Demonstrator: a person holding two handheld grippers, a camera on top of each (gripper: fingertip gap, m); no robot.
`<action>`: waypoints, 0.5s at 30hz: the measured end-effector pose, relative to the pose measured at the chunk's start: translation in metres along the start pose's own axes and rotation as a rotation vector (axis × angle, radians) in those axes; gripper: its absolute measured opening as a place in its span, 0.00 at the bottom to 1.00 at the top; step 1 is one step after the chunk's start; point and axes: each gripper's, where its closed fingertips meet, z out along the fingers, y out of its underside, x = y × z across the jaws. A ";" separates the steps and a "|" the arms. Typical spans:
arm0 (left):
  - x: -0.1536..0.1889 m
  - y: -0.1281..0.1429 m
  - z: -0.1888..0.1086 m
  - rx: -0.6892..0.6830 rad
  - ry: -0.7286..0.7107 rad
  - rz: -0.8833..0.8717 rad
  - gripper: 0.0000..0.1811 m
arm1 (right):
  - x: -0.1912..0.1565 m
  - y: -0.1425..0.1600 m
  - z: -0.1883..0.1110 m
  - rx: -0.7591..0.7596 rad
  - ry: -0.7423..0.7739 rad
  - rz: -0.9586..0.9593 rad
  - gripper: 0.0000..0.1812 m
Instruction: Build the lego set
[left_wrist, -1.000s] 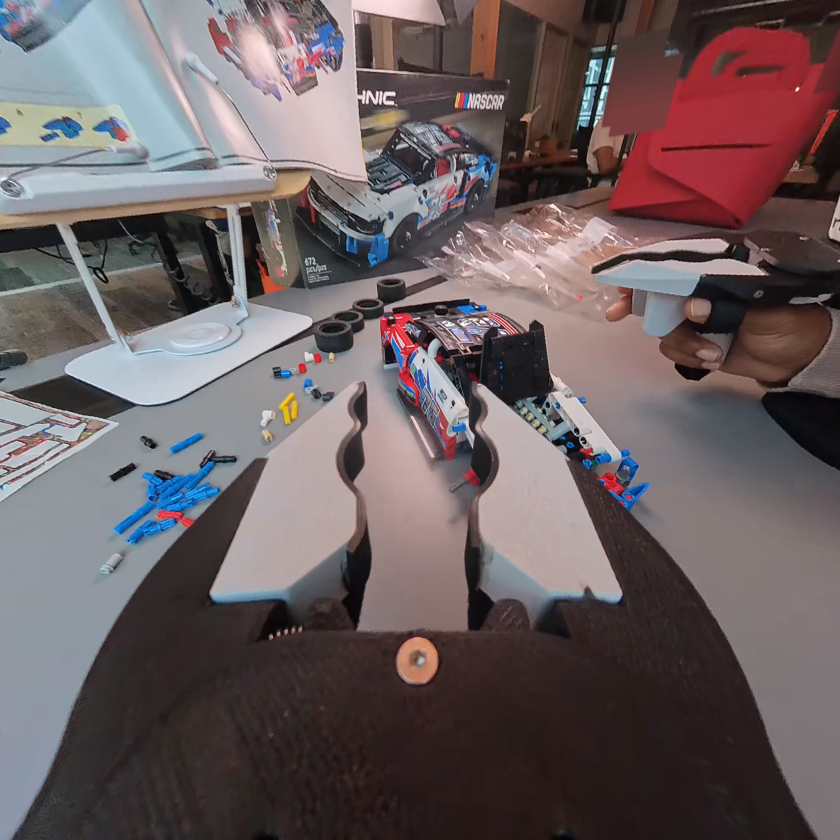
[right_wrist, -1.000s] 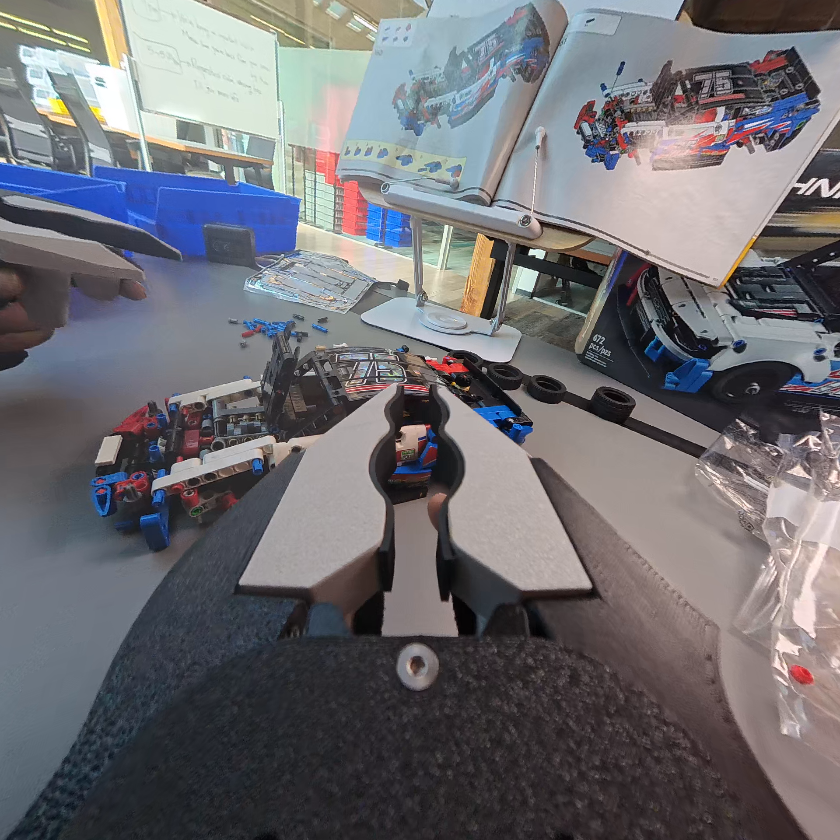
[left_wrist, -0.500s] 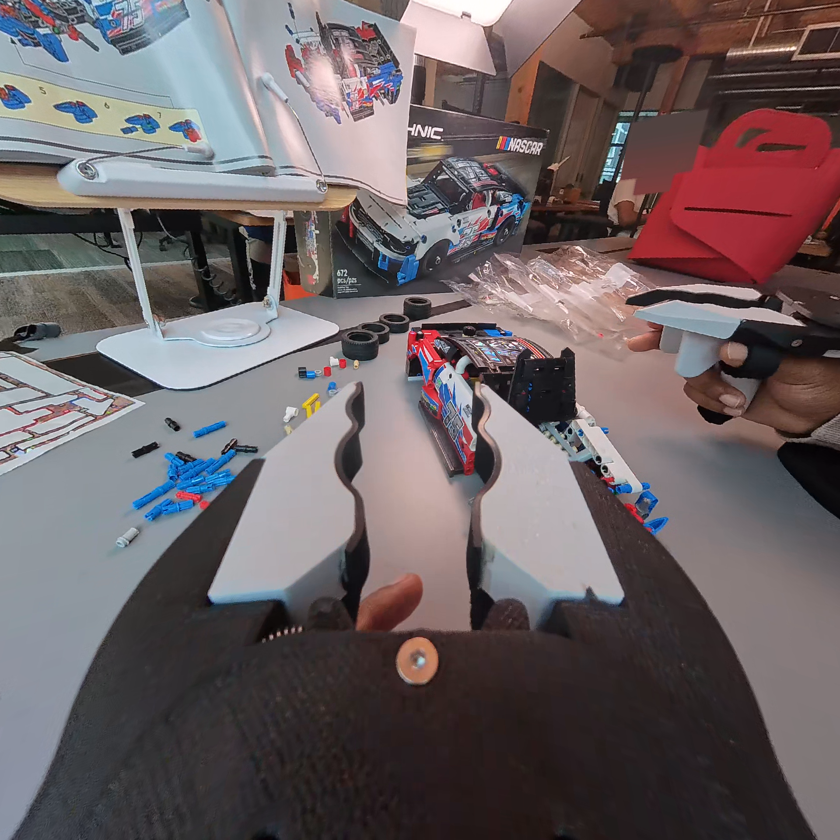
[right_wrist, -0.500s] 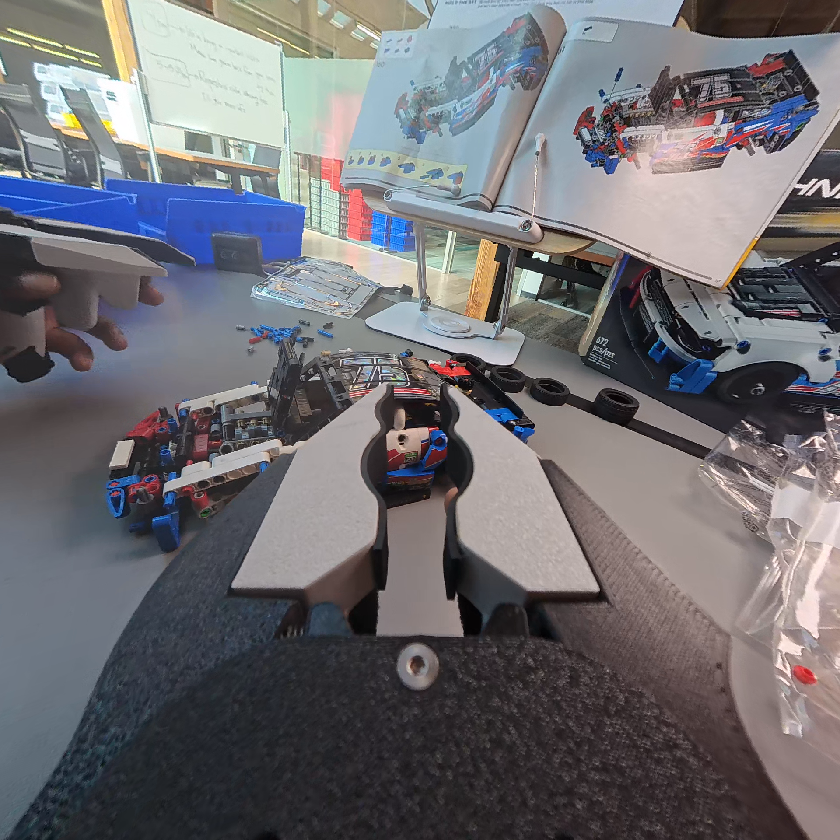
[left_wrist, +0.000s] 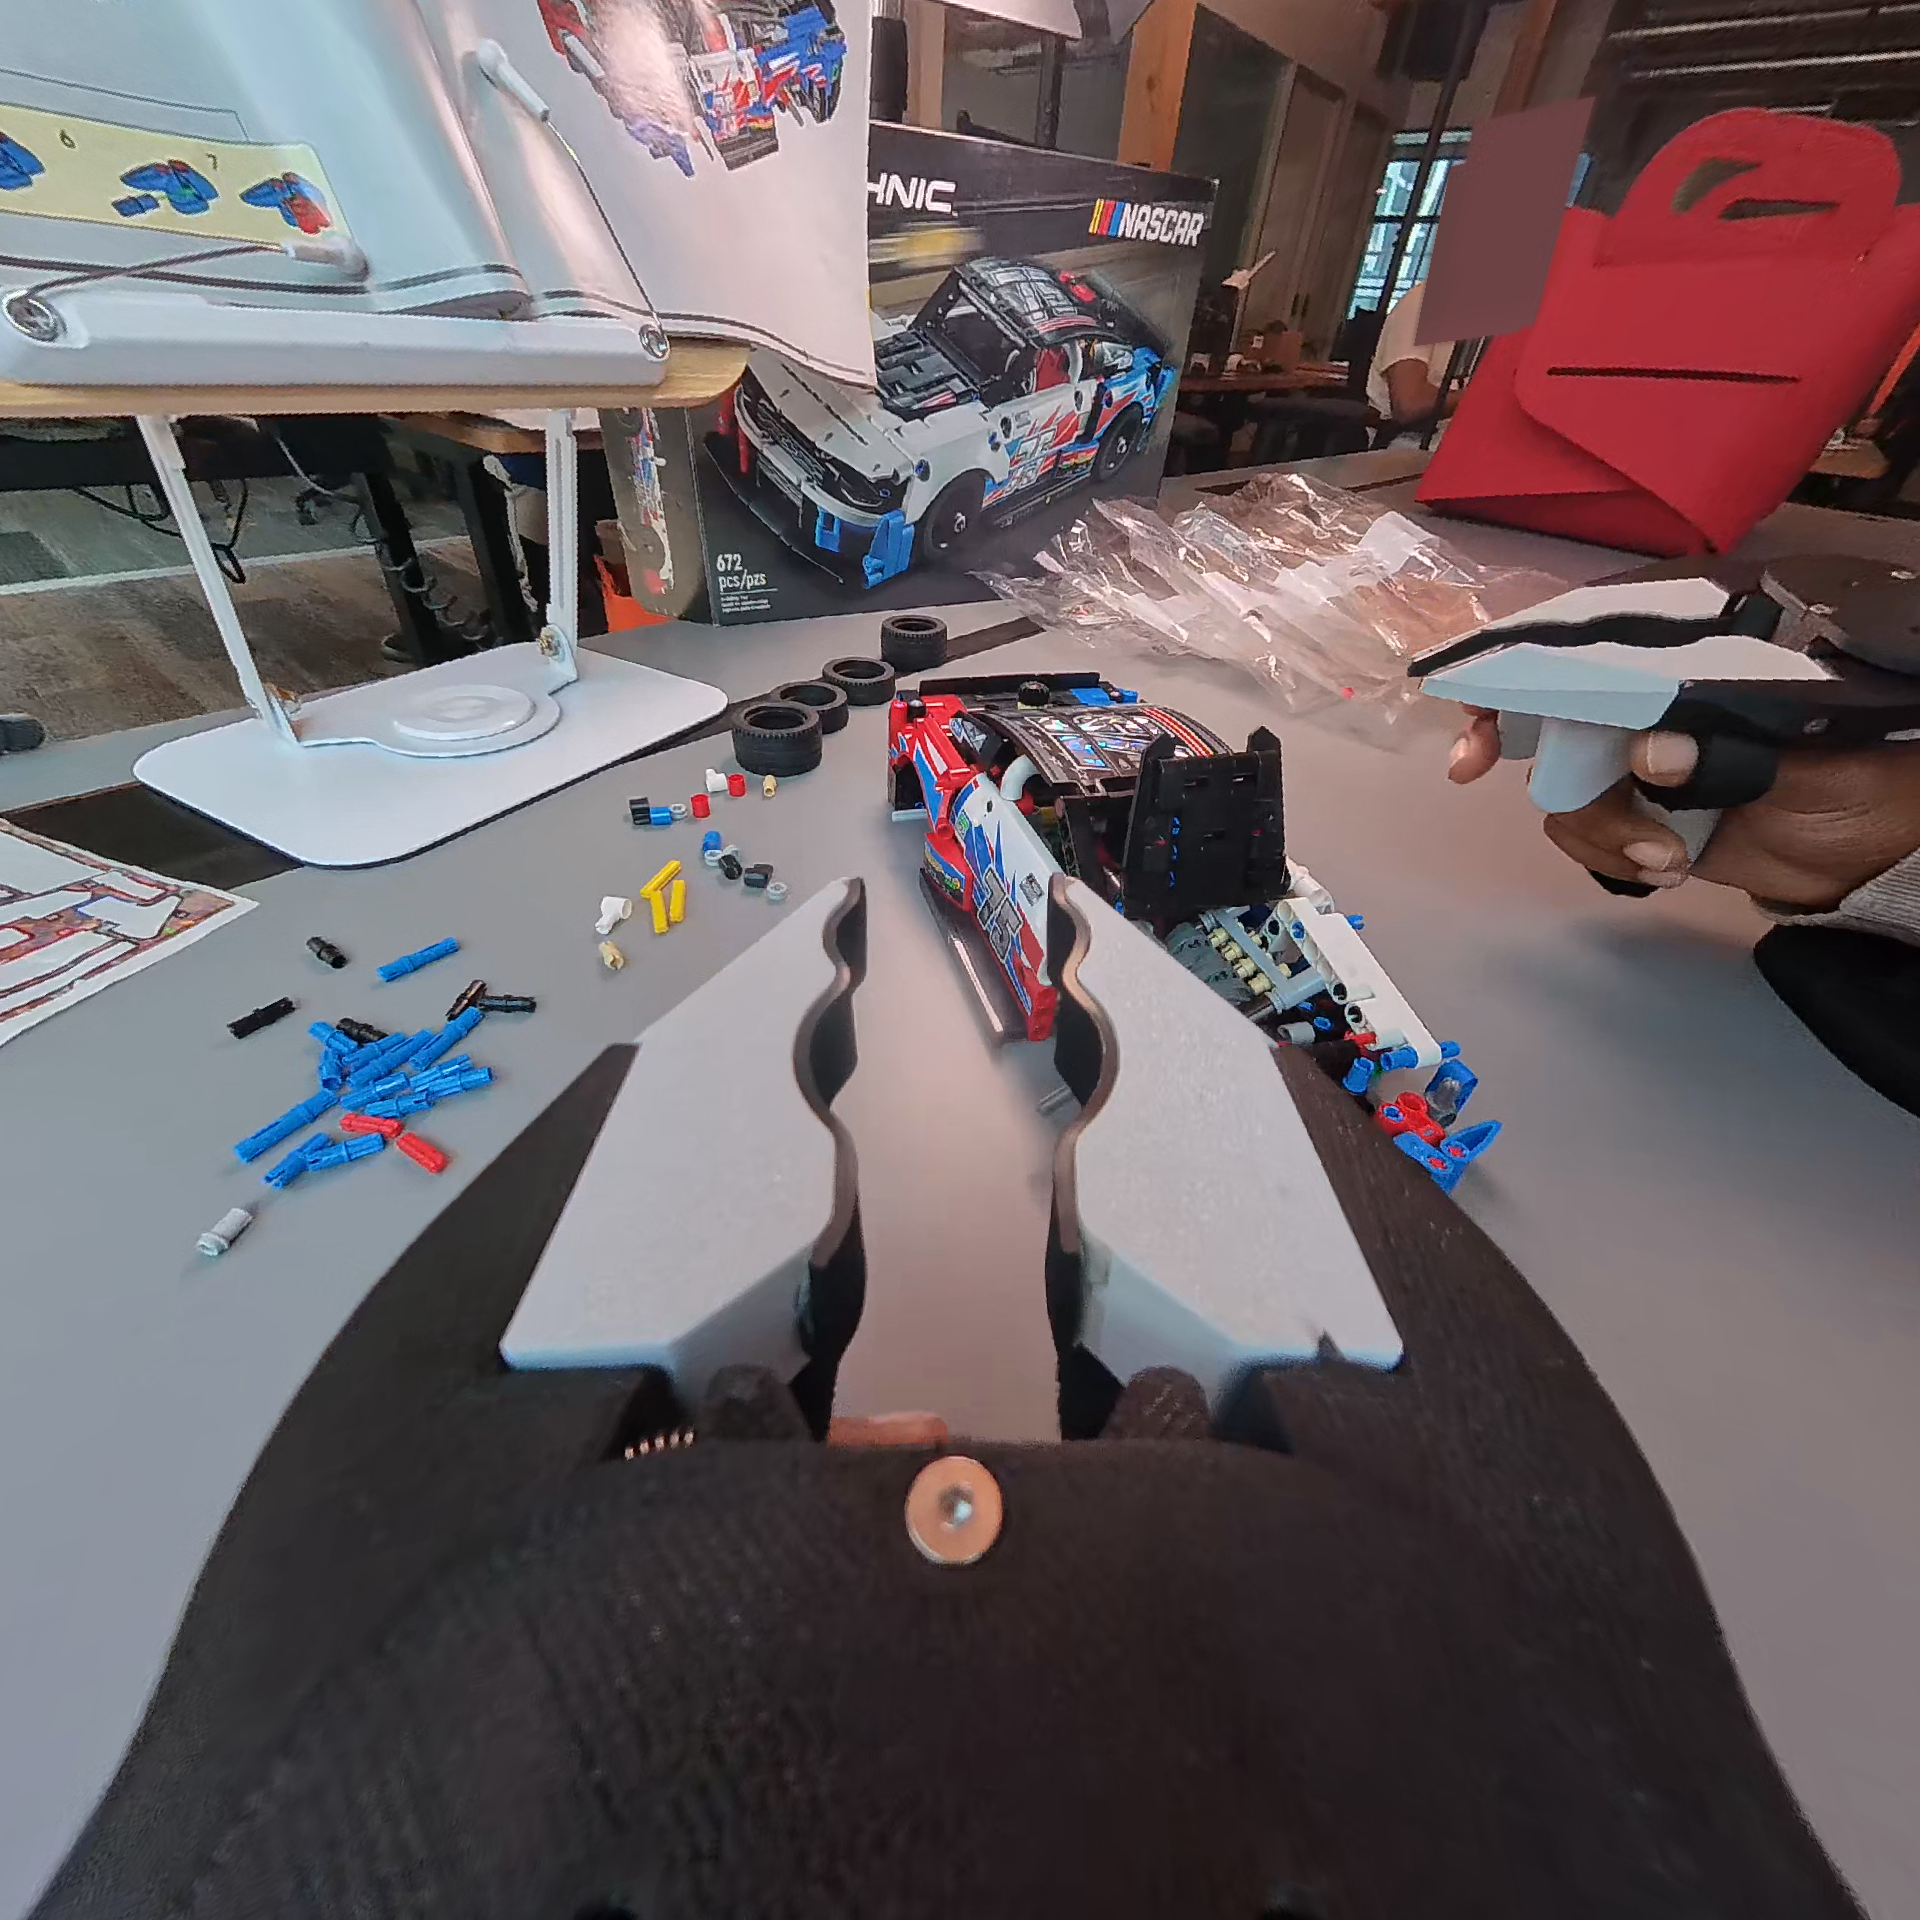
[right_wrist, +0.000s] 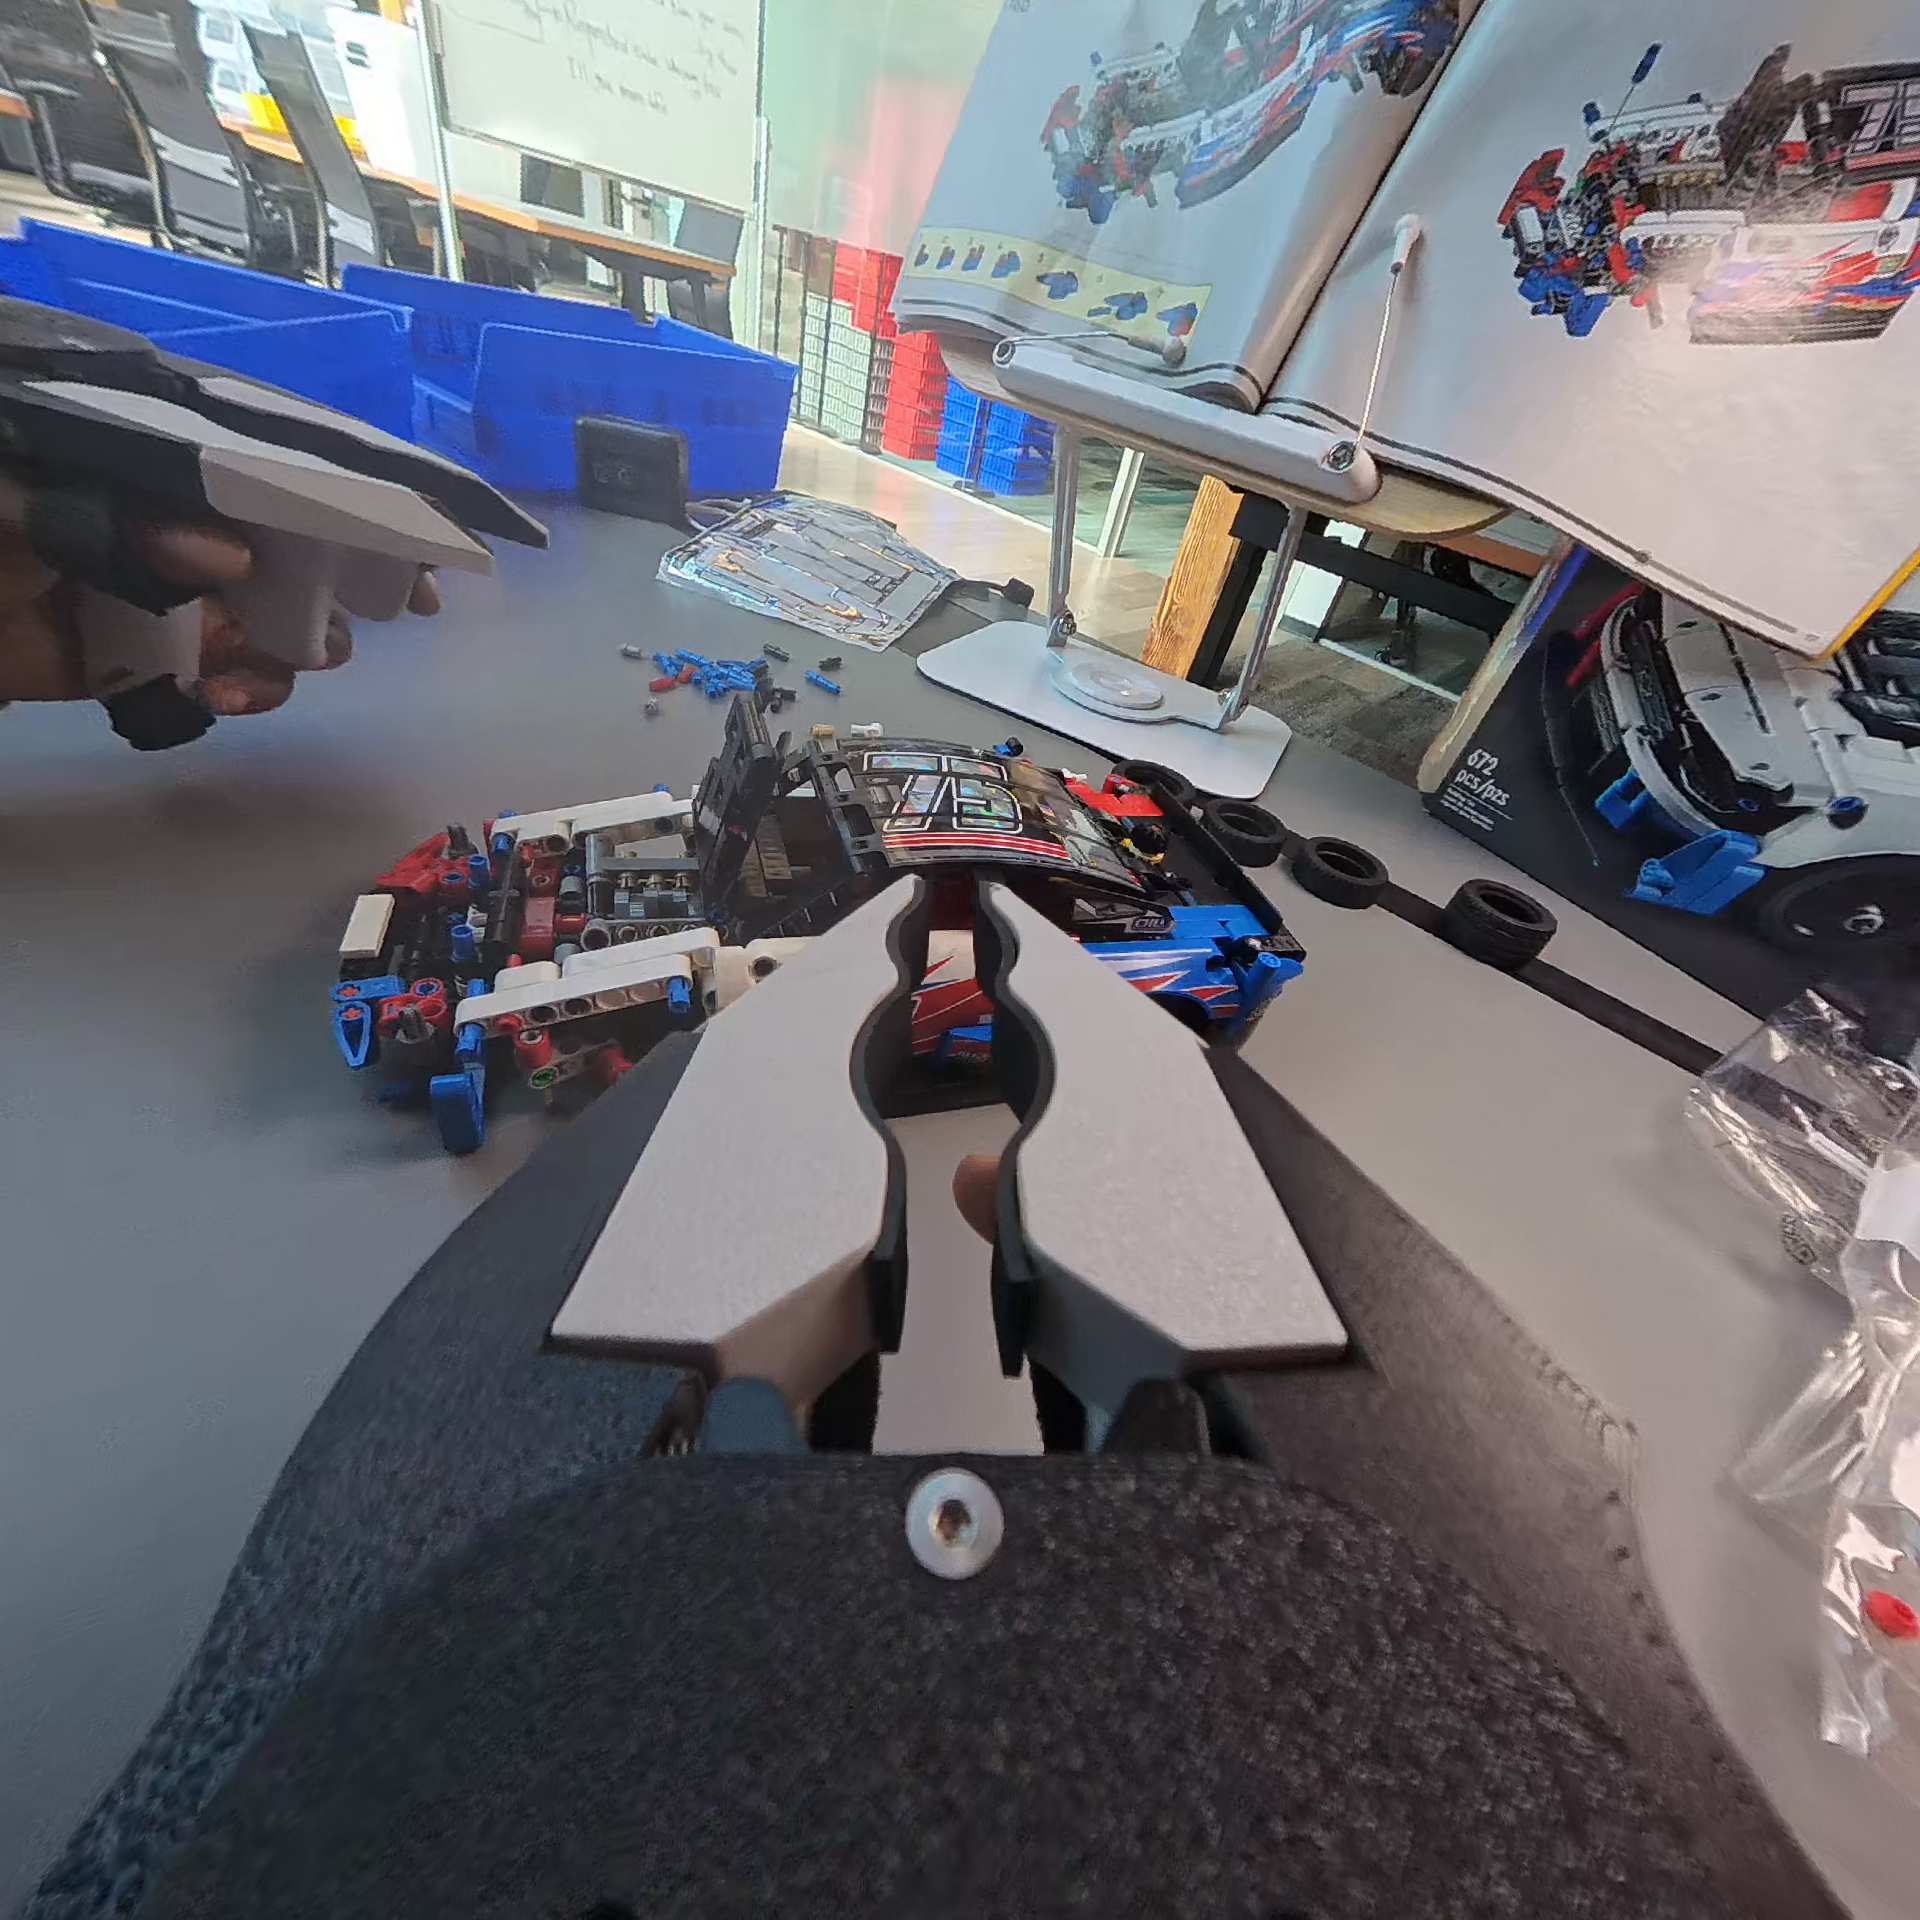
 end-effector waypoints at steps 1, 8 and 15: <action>-0.001 0.002 0.001 -0.015 -0.003 -0.010 0.21 | -0.001 0.001 0.000 -0.007 -0.006 0.003 0.02; -0.001 0.012 0.006 -0.063 0.003 -0.018 0.42 | -0.004 0.006 0.002 -0.033 -0.025 -0.009 0.11; -0.004 0.017 0.007 -0.086 -0.006 -0.011 0.52 | -0.006 0.008 0.005 -0.041 -0.035 -0.015 0.25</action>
